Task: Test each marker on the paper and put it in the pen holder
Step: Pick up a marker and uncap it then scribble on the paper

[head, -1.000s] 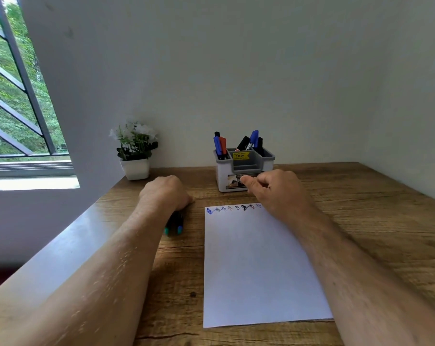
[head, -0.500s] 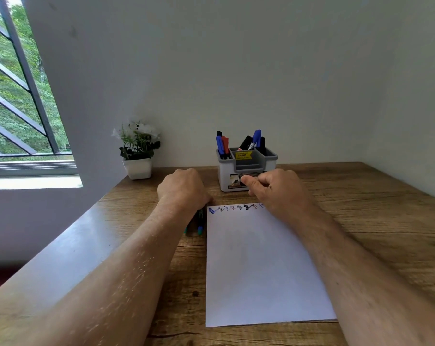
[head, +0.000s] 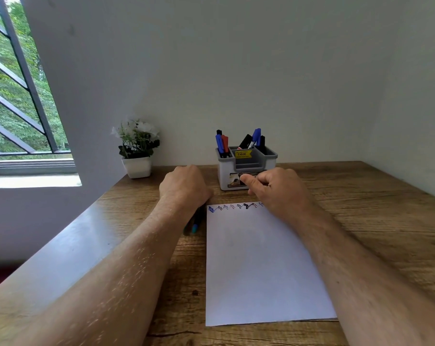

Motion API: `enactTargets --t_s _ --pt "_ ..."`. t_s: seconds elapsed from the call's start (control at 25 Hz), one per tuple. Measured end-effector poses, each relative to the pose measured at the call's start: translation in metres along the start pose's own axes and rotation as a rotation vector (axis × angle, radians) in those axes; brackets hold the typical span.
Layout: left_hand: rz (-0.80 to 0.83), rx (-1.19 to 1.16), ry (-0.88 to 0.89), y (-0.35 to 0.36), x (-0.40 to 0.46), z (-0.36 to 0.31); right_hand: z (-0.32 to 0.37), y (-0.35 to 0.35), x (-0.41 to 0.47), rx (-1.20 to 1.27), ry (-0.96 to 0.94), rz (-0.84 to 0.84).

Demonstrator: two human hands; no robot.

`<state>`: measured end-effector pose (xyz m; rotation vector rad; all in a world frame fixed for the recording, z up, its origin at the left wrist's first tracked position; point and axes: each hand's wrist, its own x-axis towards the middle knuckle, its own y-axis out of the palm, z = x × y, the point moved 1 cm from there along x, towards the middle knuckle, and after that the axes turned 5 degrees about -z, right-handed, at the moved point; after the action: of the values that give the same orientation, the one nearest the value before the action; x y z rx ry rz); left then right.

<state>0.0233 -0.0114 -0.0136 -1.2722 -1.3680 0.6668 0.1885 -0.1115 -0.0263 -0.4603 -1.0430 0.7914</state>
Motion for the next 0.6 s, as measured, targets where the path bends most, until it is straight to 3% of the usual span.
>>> enactTargets --t_s 0.48,0.6 --pt "0.015 -0.006 0.012 0.0046 -0.0019 -0.0058 -0.0015 0.003 0.0008 -0.015 0.0 0.004" --pt "-0.096 -0.19 -0.026 -0.0049 -0.0009 -0.003 -0.0021 0.0008 0.0 0.017 0.01 -0.005"
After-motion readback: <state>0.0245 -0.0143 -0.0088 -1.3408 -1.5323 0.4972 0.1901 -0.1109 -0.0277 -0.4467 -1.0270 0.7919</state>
